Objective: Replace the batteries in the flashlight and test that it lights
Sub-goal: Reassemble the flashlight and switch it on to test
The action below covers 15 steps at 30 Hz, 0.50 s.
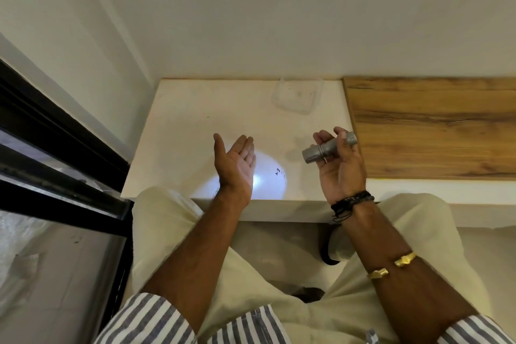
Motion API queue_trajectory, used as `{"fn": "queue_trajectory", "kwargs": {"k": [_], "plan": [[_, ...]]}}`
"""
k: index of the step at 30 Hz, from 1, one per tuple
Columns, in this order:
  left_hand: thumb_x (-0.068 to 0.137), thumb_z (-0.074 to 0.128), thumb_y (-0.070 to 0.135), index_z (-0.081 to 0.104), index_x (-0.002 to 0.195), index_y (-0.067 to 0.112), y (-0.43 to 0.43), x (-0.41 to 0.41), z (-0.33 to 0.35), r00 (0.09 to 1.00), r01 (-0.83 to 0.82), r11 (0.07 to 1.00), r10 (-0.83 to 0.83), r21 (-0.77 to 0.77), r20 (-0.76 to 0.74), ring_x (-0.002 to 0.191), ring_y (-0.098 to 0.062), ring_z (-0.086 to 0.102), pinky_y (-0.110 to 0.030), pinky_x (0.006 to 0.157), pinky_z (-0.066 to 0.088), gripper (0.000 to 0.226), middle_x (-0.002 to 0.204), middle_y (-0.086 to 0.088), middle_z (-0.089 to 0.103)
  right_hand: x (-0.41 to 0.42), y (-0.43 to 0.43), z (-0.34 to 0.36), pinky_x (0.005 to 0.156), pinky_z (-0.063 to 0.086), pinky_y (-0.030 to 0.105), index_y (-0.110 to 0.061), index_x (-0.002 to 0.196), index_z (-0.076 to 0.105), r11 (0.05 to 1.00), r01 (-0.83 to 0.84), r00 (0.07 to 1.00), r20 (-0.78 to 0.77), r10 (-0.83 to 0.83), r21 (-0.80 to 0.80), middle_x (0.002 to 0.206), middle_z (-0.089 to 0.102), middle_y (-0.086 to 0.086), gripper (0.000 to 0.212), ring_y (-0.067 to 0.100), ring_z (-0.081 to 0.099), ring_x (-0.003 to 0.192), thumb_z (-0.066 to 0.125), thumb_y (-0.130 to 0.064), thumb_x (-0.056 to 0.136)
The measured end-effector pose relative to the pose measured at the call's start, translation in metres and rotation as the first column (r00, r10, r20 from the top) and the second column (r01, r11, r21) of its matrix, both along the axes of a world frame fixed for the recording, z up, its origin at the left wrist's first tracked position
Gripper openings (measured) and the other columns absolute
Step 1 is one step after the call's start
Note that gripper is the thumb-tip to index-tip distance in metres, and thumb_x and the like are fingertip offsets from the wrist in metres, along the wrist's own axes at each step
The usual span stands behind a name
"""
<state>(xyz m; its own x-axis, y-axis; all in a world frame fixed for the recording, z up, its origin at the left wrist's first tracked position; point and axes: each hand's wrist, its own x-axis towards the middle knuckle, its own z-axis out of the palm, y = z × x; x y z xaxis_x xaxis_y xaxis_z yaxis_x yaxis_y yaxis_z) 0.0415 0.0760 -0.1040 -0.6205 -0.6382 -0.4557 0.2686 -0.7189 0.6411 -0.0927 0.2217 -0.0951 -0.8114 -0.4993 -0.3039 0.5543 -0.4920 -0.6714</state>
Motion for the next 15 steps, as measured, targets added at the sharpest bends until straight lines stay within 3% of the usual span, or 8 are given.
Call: {"fn": "queue_trajectory", "kwargs": {"k": [3,6,9,15], "plan": [[0.089,0.029,0.078,0.029,0.152,0.004,0.007,0.0,0.002,0.988,0.149,0.988,-0.146,0.041,-0.056,0.15,-0.027,0.026,-0.042,0.125,0.013,0.097,0.16,-0.015,0.032,0.001,0.001,-0.002,0.115,0.038,0.054,-0.016,0.101,0.061,0.986,-0.013,0.98,0.196,0.046,-0.169,0.094,0.065,0.009,0.011,0.029,0.065,0.099,0.052,-0.022,0.102],[0.087,0.027,0.08,0.026,0.154,0.007,0.014,-0.001,0.002,0.969,0.237,0.97,-0.231,0.057,-0.093,0.151,-0.026,0.021,-0.043,0.125,0.008,0.098,0.162,-0.013,0.028,0.002,0.003,-0.001,0.11,0.039,0.052,-0.015,0.092,0.061,0.959,-0.021,0.952,0.288,0.106,-0.284,0.085,0.057,0.006,0.018,0.026,0.06,0.085,0.053,-0.031,0.094],[0.087,0.025,0.08,0.024,0.155,0.008,0.017,-0.002,0.0,0.961,0.266,0.962,-0.258,0.068,-0.101,0.152,-0.027,0.017,-0.043,0.125,0.006,0.099,0.163,-0.012,0.024,0.005,0.005,-0.001,0.106,0.036,0.049,-0.013,0.087,0.059,0.919,-0.037,0.933,0.316,0.173,-0.393,0.081,0.054,0.005,0.034,0.025,0.056,0.08,0.046,-0.044,0.093],[0.086,0.022,0.082,0.02,0.156,0.011,0.016,-0.001,-0.003,0.957,0.281,0.959,-0.276,0.044,-0.092,0.153,-0.025,0.013,-0.042,0.123,0.006,0.1,0.164,-0.01,0.021,0.01,0.002,0.003,0.099,0.042,0.047,-0.011,0.079,0.055,0.902,-0.017,0.938,0.305,0.163,-0.431,0.076,0.05,0.005,0.025,0.026,0.054,0.072,0.049,-0.034,0.072]]}}
